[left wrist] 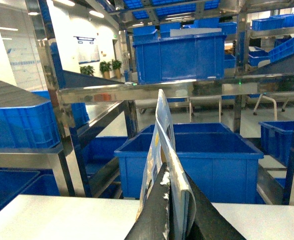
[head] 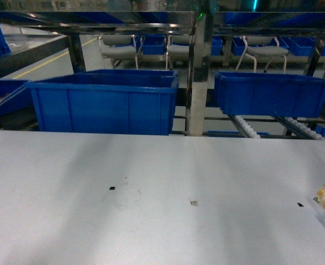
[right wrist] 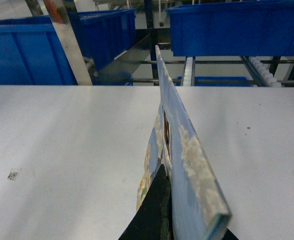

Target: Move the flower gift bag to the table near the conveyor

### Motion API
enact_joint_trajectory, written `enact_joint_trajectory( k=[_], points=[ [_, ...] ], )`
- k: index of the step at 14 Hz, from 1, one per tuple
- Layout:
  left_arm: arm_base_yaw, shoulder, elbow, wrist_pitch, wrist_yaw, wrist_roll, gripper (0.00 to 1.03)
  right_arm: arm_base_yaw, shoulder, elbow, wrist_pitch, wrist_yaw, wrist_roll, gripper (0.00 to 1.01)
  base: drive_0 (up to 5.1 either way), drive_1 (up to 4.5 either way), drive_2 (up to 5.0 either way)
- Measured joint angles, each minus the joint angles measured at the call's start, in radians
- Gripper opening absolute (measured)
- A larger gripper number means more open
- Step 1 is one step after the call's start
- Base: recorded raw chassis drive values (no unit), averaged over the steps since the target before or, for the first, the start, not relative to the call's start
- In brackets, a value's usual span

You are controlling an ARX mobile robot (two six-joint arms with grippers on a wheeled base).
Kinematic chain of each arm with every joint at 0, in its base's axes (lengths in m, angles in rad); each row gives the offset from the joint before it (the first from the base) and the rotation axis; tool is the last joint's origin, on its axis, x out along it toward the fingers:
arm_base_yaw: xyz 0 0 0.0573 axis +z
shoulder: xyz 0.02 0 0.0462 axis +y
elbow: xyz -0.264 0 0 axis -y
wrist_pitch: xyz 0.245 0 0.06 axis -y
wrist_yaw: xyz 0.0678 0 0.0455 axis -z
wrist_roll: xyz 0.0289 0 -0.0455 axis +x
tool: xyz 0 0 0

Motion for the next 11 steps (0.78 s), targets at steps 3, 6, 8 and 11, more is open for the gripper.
enact_joint_trajectory(
  k=[3, 6, 8, 11],
  points=[
    [0.000, 0.000, 0.000, 0.000, 0.000, 0.000, 0.02, 0.009, 0.047, 0.017, -0.001, -0.002, -0.019, 0.02, 0.0, 0.00, 0.0],
    [0.000, 0.000, 0.000, 0.000, 0.000, 0.000, 0.02, 0.042, 0.114, 0.047, 0.004, 0.011, -0.045, 0.02, 0.0, 0.00, 0.0],
    [0.000, 0.000, 0.000, 0.000, 0.000, 0.000, 0.02, 0.018, 0.201, 0.048, 0.045, 0.023, -0.051, 0.02, 0.0, 0.00, 0.0],
    [0.000, 0.000, 0.000, 0.000, 0.000, 0.000, 0.02, 0.027, 0.224, -0.051, 0.006, 0.096, -0.024, 0.43, 0.0, 0.00, 0.0]
  ],
)
